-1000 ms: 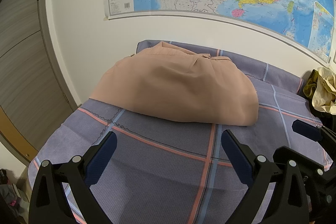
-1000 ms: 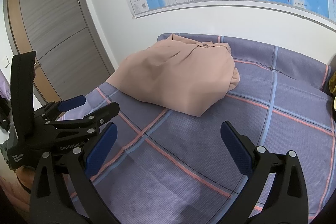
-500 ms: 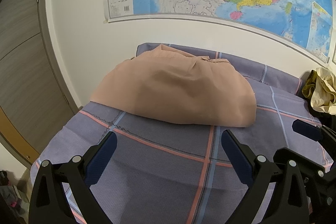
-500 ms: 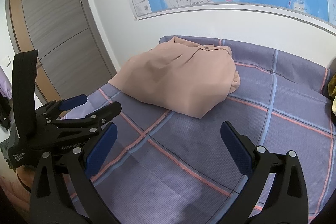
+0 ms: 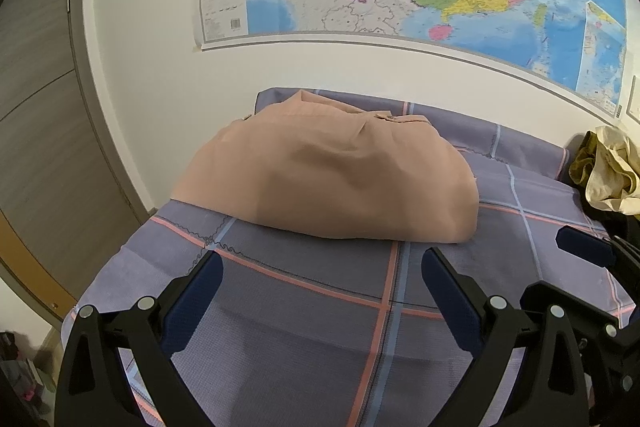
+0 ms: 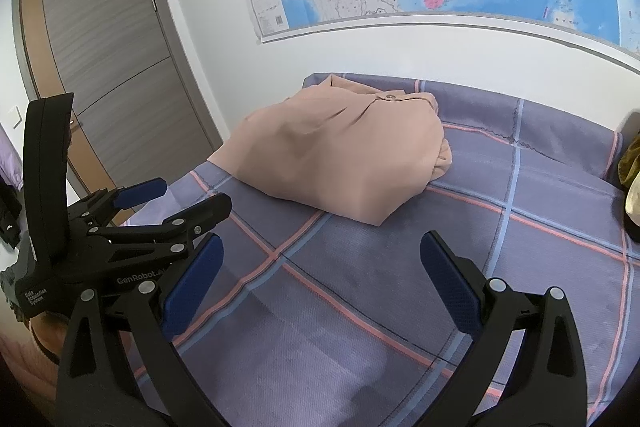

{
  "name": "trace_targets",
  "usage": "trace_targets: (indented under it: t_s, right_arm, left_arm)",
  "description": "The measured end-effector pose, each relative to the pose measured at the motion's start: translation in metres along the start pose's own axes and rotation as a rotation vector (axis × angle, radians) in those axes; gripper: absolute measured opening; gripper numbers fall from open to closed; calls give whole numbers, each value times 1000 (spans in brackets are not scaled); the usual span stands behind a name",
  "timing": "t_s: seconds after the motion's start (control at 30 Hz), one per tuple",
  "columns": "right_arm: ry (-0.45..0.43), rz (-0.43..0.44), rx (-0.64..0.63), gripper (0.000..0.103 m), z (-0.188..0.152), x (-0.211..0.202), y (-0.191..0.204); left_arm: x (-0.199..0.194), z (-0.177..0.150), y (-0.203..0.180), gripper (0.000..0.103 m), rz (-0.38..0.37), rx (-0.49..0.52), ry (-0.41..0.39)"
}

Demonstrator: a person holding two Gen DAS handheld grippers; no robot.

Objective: Fold large clothes

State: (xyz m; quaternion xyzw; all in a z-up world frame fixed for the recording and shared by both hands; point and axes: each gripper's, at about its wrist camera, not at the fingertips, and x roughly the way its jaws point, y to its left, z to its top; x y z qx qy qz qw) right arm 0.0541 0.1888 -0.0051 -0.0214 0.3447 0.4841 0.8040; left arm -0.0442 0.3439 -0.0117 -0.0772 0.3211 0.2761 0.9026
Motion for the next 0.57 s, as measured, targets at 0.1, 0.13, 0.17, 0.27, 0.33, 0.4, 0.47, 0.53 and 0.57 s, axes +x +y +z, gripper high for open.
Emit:
trace_targets:
  t_s: [0.1, 0.13, 0.17, 0.27, 0.33, 0.4, 0.47, 0.53, 0.57]
  right_arm:
    - [-6, 0, 4, 97, -1, -4, -1]
    - [-8, 0, 5, 97, -2, -5, -1]
    - [-11, -2, 6, 97, -2, -6, -1]
    - [-13, -7, 6, 97, -4, -9, -2]
    - [-14, -12, 9, 97, -5, -11, -2]
    - [-15, -17, 16, 97, -7, -14, -4]
    - [-17, -30, 33, 97, -11, -20, -10]
    - [-23, -44, 44, 97, -16, -28, -15]
    - [-27, -53, 53, 97, -19, -34, -19]
  left_arm:
    - [-2, 0, -2, 96, -2, 4, -6]
    - [-3, 0, -2, 96, -4, 5, -12]
    - [-5, 0, -3, 96, -6, 9, -21]
    - [-9, -2, -7, 96, 3, 27, -54]
    - [-10, -2, -10, 96, 4, 31, -49]
    - [-9, -2, -13, 96, -15, 23, -25]
    - [-6, -3, -17, 96, -50, 21, -7]
    - [-4, -4, -24, 96, -97, 25, 10]
    - [-3, -5, -31, 96, -135, 33, 19]
